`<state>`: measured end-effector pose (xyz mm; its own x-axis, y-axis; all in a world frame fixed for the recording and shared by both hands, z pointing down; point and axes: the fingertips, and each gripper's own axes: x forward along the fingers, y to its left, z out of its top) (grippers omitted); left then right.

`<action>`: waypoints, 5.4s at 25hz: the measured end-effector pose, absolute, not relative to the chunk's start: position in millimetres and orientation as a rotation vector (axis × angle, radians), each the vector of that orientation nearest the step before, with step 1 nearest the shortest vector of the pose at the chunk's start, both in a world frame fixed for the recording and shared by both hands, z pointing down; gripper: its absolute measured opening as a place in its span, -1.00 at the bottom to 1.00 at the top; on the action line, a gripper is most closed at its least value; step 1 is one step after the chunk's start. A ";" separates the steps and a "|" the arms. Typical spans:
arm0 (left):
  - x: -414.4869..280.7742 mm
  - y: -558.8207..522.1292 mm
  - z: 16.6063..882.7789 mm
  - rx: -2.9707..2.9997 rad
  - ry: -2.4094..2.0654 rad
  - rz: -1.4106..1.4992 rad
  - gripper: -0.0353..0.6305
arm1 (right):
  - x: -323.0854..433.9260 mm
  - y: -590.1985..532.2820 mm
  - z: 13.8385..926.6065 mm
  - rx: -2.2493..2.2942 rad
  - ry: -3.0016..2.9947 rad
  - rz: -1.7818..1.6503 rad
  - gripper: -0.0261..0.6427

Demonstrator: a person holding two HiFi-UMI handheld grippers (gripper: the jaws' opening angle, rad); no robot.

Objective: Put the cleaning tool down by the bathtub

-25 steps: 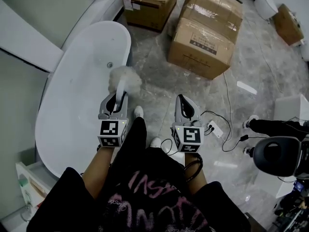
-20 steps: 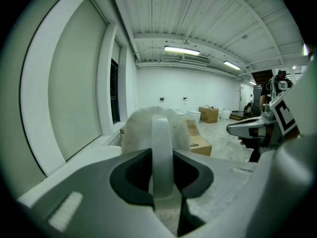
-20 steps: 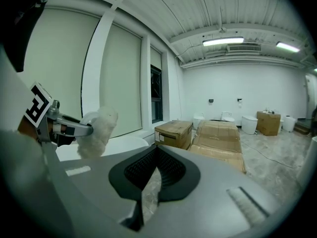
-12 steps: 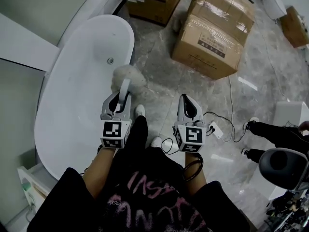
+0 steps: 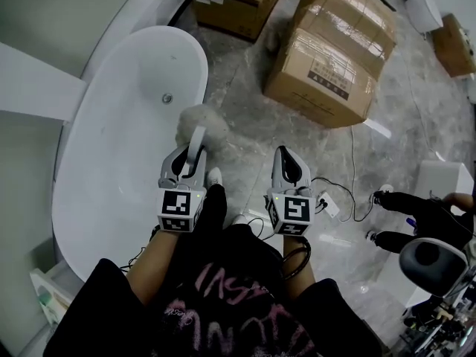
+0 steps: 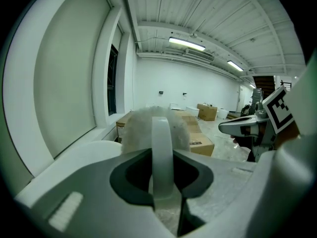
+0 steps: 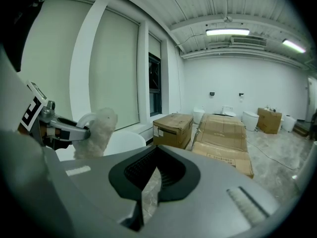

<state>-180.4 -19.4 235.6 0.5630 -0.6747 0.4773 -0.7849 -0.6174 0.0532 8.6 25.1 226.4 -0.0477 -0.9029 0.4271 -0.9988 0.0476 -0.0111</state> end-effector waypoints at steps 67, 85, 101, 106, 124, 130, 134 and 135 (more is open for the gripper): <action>-85.3 -51.3 530.7 2.162 -1.228 0.921 -0.67 | 102.1 -39.3 491.9 1.665 -2.061 0.756 -0.86; -115.4 -25.5 740.3 2.050 -1.223 1.087 -0.67 | 83.1 -14.5 679.1 1.552 -2.045 0.876 -0.86; -126.3 -32.0 849.4 2.049 -1.219 1.110 -0.67 | 74.2 -14.7 787.2 1.500 -2.045 0.927 -0.86; -130.0 -31.9 881.6 2.043 -1.208 1.127 -0.66 | 72.1 -13.4 815.4 1.479 -2.055 0.944 -0.86; -133.4 -33.3 983.9 2.036 -1.156 1.206 -0.66 | 81.1 -0.8 897.9 1.394 -2.037 0.959 -0.86; -140.6 -32.0 1003.3 2.017 -1.144 1.234 -0.67 | 82.3 4.6 913.8 1.395 -2.017 0.968 -0.86; -141.1 -35.4 1009.2 2.024 -1.145 1.232 -0.67 | 78.1 4.1 921.5 1.381 -2.020 0.979 -0.86; -140.2 -36.8 1010.2 2.028 -1.147 1.230 -0.67 | 77.5 3.6 923.3 1.377 -2.021 0.980 -0.85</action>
<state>-140.2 -36.8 1010.2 0.2362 -0.4010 0.8851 -0.8548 -0.5189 -0.0069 77.5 3.6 923.3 -0.3625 -0.5710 0.7366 -0.9320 0.2291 -0.2810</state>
